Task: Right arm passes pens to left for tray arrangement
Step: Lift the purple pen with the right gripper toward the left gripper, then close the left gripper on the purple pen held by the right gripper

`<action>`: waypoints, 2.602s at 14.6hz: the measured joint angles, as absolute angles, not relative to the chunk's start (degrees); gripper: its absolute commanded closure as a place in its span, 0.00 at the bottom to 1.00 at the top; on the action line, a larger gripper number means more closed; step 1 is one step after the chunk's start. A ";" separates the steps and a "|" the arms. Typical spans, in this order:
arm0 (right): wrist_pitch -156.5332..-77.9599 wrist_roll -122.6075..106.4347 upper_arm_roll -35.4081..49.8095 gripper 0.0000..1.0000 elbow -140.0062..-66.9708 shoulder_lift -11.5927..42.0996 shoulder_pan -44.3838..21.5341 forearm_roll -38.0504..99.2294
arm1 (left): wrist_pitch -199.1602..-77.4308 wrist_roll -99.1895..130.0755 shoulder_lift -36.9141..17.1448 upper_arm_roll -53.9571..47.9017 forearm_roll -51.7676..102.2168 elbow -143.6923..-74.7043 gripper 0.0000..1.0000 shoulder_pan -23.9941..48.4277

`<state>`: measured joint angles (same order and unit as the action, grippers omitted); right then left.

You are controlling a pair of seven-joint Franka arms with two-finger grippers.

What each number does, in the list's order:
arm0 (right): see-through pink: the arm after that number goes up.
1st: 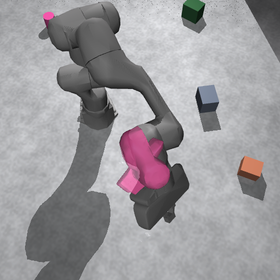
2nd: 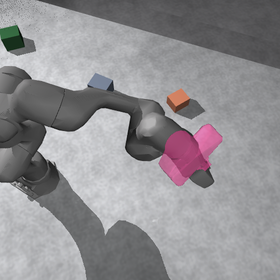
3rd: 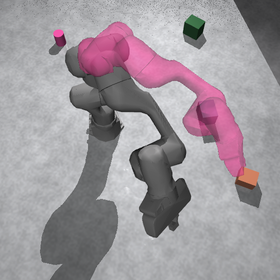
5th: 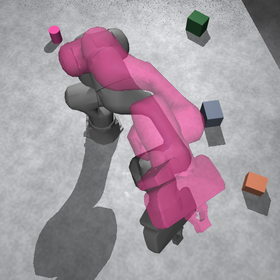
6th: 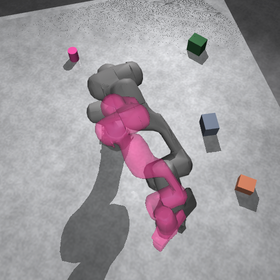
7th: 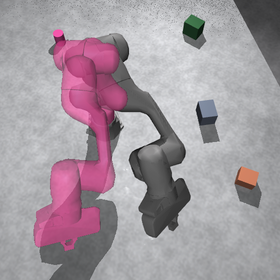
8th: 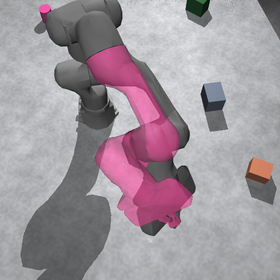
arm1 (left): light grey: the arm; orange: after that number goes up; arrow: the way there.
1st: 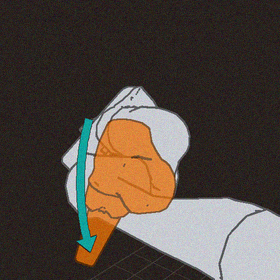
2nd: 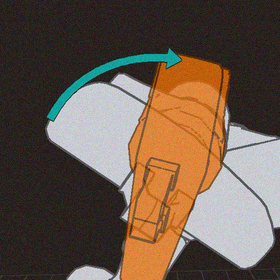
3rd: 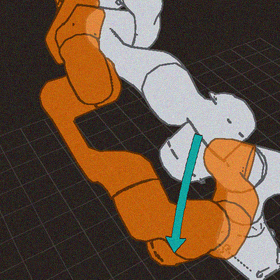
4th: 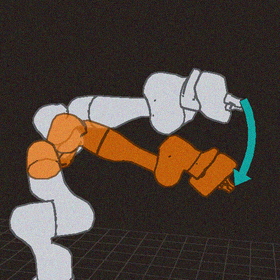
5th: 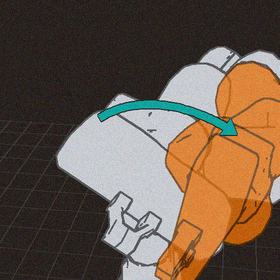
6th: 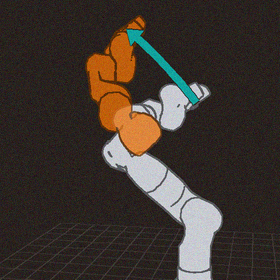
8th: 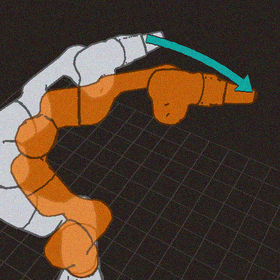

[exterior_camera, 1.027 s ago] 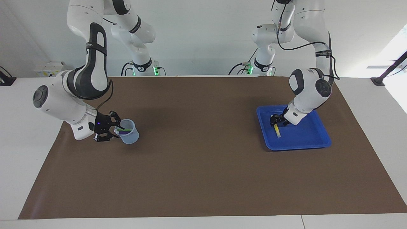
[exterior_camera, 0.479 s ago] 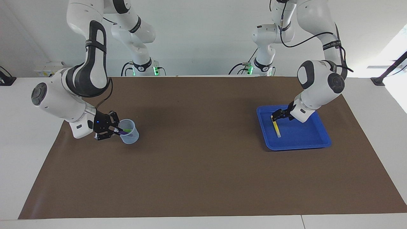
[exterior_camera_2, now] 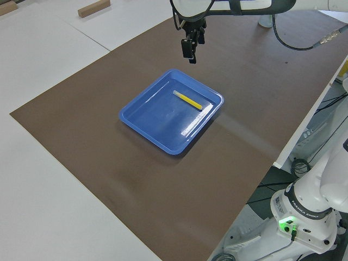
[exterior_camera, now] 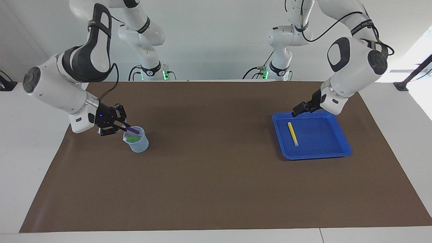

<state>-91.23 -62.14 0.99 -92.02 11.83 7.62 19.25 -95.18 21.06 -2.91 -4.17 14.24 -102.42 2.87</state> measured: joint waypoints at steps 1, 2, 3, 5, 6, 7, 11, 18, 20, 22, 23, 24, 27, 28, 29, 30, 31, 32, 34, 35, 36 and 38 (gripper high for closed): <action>-88.11 -59.74 0.94 1.00 -89.61 10.57 7.65 19.25 | -94.30 23.56 -1.24 -4.29 15.32 -102.40 0.00 3.27; -85.45 -56.77 0.94 1.00 -87.49 9.36 7.64 19.26 | -93.44 26.49 0.38 -4.42 16.36 -102.39 0.00 3.75; -83.37 -52.54 1.04 1.00 -85.86 8.19 7.59 19.29 | -92.73 30.24 1.94 -4.69 17.62 -102.38 0.00 4.19; -81.11 -42.51 1.71 1.00 -84.65 6.23 6.76 19.58 | -92.20 40.36 4.59 -5.86 20.89 -102.38 0.00 4.66; -80.94 -36.87 2.11 1.00 -84.65 5.66 5.63 20.06 | -92.20 46.52 5.61 -6.39 23.07 -102.38 0.00 4.92; -80.95 -30.79 2.50 1.00 -84.65 5.50 4.39 21.40 | -92.29 52.74 6.34 -6.87 25.51 -102.38 0.00 5.03; -82.58 -10.02 3.48 1.00 -84.70 5.63 -0.71 26.53 | -96.36 73.46 7.12 -7.26 36.12 -102.29 0.00 5.03; -99.76 26.60 3.88 1.00 -86.27 5.34 -14.87 29.51 | -108.31 112.20 7.06 -17.68 39.20 -102.33 0.00 5.66; -107.91 37.11 3.99 1.00 -88.79 4.64 -19.74 30.42 | -109.80 118.59 7.05 -18.24 39.63 -102.42 0.00 5.67; -114.83 45.26 3.99 1.00 -91.55 3.80 -22.75 32.05 | -112.04 120.11 7.04 -18.15 41.66 -102.98 0.00 5.59; -118.51 48.64 3.96 1.00 -93.05 3.29 -23.91 32.73 | -113.07 119.98 7.04 -18.17 42.16 -103.53 0.00 5.60; -122.60 51.64 3.95 1.00 -94.63 2.80 -25.22 32.96 | -113.98 119.26 7.03 -18.24 42.56 -104.23 0.00 5.72; -131.91 56.01 3.97 1.00 -99.63 1.36 -29.33 33.00 | -116.35 113.85 7.29 -18.47 45.53 -106.86 0.00 6.87; -132.89 56.06 3.96 1.00 -100.63 1.02 -29.87 33.01 | -116.96 110.98 7.46 -18.47 46.67 -107.61 0.00 7.07; -133.22 56.06 3.94 1.00 -101.17 0.76 -29.93 33.01 | -117.23 107.33 7.57 -18.45 47.43 -108.11 0.00 7.08; -133.27 56.06 3.79 1.00 -101.40 0.54 -29.83 33.01 | -117.24 103.42 7.67 -18.38 47.94 -108.41 0.00 7.05; -133.27 56.06 3.62 1.00 -101.49 0.38 -29.77 33.02 | -116.99 100.43 7.71 -18.27 48.29 -108.58 0.00 7.03; -133.27 56.05 3.51 1.00 -101.55 0.28 -29.76 33.02 | -116.41 98.56 7.76 -18.16 48.42 -108.69 0.00 7.02; -133.27 56.02 3.47 1.00 -101.80 0.19 -29.76 33.02 | -115.86 96.91 7.92 -18.03 48.46 -108.93 0.00 7.01; -133.27 55.99 3.47 1.00 -101.92 0.15 -29.76 33.02 | -116.09 96.58 8.11 -17.95 48.46 -109.29 0.00 6.94; -133.27 55.98 3.47 1.00 -101.98 0.14 -29.76 33.02 | -116.55 96.47 8.24 -17.87 48.46 -109.69 0.00 6.70; -133.27 55.60 3.47 1.00 -102.05 0.06 -29.77 33.02 | -118.12 96.12 8.22 -17.66 48.46 -110.49 0.01 5.89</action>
